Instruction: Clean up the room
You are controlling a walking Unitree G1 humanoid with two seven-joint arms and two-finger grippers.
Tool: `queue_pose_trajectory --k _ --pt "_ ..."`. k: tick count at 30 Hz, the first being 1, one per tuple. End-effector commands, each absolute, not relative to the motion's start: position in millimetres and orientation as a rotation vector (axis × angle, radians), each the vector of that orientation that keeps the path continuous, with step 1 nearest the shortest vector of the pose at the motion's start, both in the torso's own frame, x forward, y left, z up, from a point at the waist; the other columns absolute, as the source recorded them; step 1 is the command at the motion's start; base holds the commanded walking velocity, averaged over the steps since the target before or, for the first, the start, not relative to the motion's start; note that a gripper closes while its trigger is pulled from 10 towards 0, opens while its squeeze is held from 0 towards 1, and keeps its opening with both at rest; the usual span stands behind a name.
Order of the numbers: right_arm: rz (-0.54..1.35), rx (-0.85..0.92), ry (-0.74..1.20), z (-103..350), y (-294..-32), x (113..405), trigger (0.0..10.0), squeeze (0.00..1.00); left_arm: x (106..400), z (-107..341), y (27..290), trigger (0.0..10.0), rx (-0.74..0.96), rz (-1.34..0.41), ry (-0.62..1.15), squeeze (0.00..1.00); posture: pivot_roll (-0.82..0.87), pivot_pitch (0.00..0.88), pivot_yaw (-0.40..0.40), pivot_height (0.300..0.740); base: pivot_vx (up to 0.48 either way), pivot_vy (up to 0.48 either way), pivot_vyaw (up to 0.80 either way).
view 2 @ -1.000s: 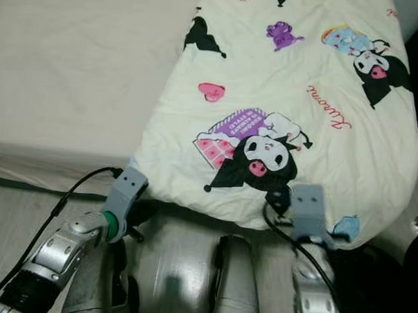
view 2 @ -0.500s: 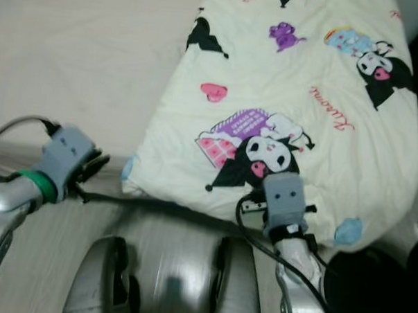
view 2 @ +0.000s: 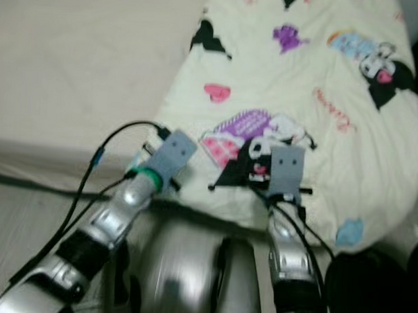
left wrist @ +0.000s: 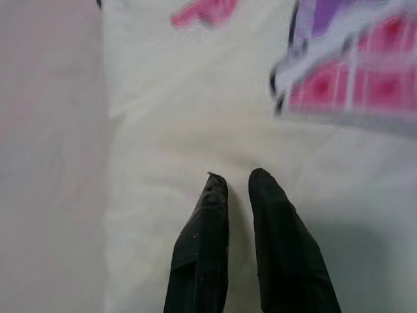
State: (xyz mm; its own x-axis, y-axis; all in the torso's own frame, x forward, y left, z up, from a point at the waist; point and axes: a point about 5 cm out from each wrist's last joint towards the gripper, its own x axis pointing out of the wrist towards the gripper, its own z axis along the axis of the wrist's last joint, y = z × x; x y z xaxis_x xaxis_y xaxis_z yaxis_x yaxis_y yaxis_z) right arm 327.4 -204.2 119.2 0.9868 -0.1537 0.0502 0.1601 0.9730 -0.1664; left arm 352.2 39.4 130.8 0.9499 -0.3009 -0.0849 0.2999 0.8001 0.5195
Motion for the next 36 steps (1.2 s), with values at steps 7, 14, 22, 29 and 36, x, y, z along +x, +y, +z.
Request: queue_pose_trajectory --k 7,14,22,29,36 --pt "-0.163 -0.182 0.022 91.4 -206.5 310.5 10.0 0.0 314.8 49.1 89.4 10.0 0.489 -0.562 0.465 0.0 -0.01 0.214 0.097 0.596 0.0 0.0 0.0" --pt "-0.187 -0.209 0.043 86.9 -208.8 315.1 10.0 0.0 296.3 28.5 98.2 10.0 0.453 -0.633 0.587 0.0 -0.01 0.199 0.092 0.596 0.0 0.0 0.0" --pt "-0.097 -0.191 -0.06 105.3 -201.7 309.7 10.0 0.0 290.8 100.2 132.9 10.0 0.38 -0.622 0.264 0.0 0.01 0.156 0.073 0.596 0.0 0.0 0.0" --pt "-0.06 -0.146 -0.099 108.6 -197.4 295.0 10.0 0.0 268.4 143.9 157.6 10.0 0.345 -0.653 0.089 0.0 0.04 0.115 0.034 0.596 0.0 0.0 0.0" --pt "0.093 0.092 -0.074 98.5 -162.7 290.2 10.0 0.0 281.4 145.2 173.9 10.0 0.262 -0.232 -0.097 0.0 0.03 0.051 -0.016 0.596 0.0 0.0 0.0"
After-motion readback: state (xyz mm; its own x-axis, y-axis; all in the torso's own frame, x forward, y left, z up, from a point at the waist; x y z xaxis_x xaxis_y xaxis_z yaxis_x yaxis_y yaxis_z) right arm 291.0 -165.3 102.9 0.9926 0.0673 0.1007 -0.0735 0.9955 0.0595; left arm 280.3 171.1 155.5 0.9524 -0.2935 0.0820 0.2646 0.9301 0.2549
